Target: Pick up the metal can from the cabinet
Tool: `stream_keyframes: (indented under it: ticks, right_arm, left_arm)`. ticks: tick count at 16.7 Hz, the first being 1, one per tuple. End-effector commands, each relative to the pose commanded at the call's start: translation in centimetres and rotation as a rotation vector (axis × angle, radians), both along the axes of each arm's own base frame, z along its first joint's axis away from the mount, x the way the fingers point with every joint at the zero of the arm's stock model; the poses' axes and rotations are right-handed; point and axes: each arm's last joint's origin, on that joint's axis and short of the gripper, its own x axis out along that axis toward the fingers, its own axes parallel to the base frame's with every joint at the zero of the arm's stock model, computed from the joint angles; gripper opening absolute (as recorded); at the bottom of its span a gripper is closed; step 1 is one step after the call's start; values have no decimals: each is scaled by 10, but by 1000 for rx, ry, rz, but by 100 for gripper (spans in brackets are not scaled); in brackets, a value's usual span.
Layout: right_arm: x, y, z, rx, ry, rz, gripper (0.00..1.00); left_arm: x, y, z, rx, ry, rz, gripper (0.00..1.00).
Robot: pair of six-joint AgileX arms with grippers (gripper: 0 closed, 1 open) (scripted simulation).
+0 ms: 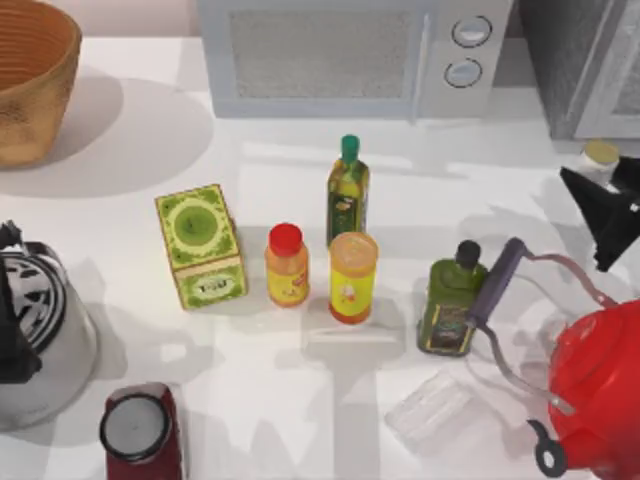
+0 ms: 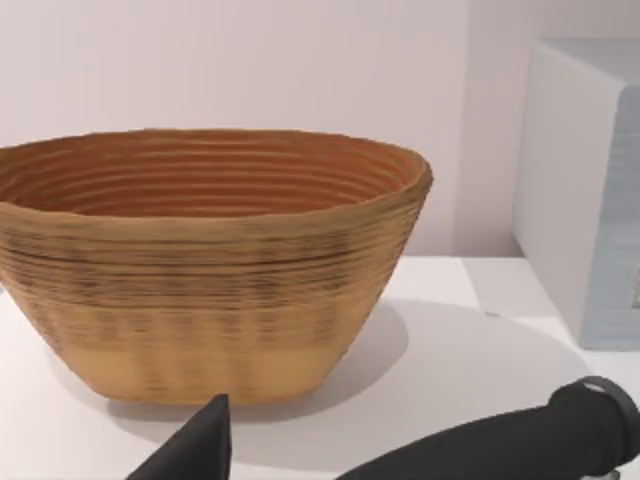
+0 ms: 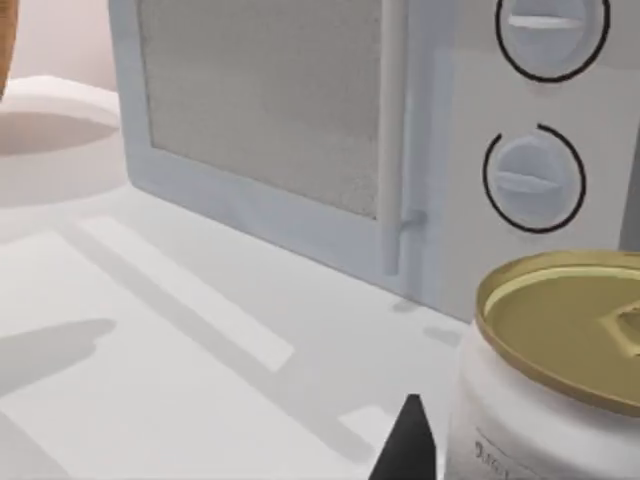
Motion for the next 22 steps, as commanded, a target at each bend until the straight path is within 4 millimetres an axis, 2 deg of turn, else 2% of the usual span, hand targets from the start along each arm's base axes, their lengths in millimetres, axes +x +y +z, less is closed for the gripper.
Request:
stream_keyframes:
  ticks: [6,9,14,18,22]
  right_arm:
    - [0,1,0,1,3,0,0]
    - [9,0,2,-4,-20,-15,0]
    - [17,15,-6,0,-2,-3,0]
    - [17,17,-6,0,0,0,0]
    - [17,17,-6,0,0,0,30]
  left_arm:
    - [0,0,0,0,0,0,100]
    - [0,0,0,0,0,0,100]
    - [0,0,0,0,0,0,100]
    - [0,0,0,0,0,0,100]
    - [0,0,0,0,0,0,100]
